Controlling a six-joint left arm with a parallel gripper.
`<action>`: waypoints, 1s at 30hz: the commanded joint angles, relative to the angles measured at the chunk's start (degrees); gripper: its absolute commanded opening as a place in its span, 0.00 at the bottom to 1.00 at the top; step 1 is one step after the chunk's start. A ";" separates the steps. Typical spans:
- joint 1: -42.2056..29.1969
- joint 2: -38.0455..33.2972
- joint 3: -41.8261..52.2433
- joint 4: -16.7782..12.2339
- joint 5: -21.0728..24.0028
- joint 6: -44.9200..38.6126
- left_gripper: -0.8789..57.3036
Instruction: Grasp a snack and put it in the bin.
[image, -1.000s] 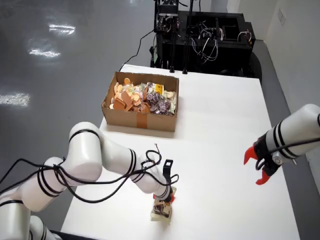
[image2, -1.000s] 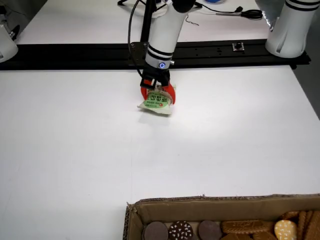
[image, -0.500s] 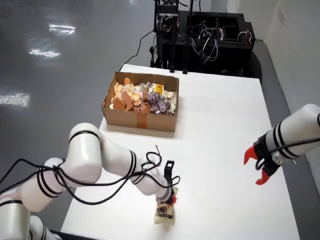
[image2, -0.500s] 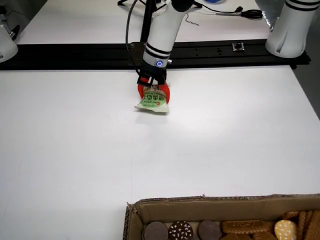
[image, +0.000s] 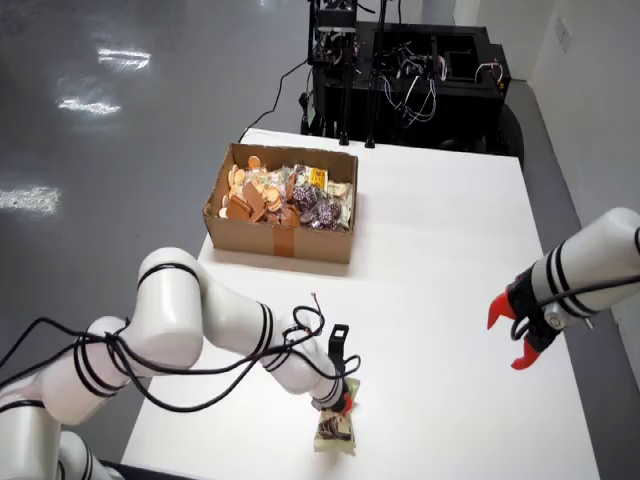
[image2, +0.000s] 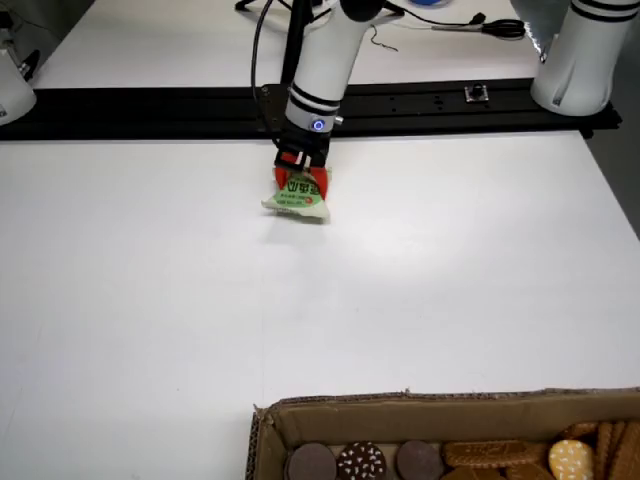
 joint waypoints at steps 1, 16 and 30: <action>-0.19 -0.08 0.01 0.07 0.71 -0.39 0.40; -0.40 -4.29 -0.06 0.46 3.57 -2.37 0.33; 1.32 -13.47 -0.95 1.08 5.60 -4.28 0.32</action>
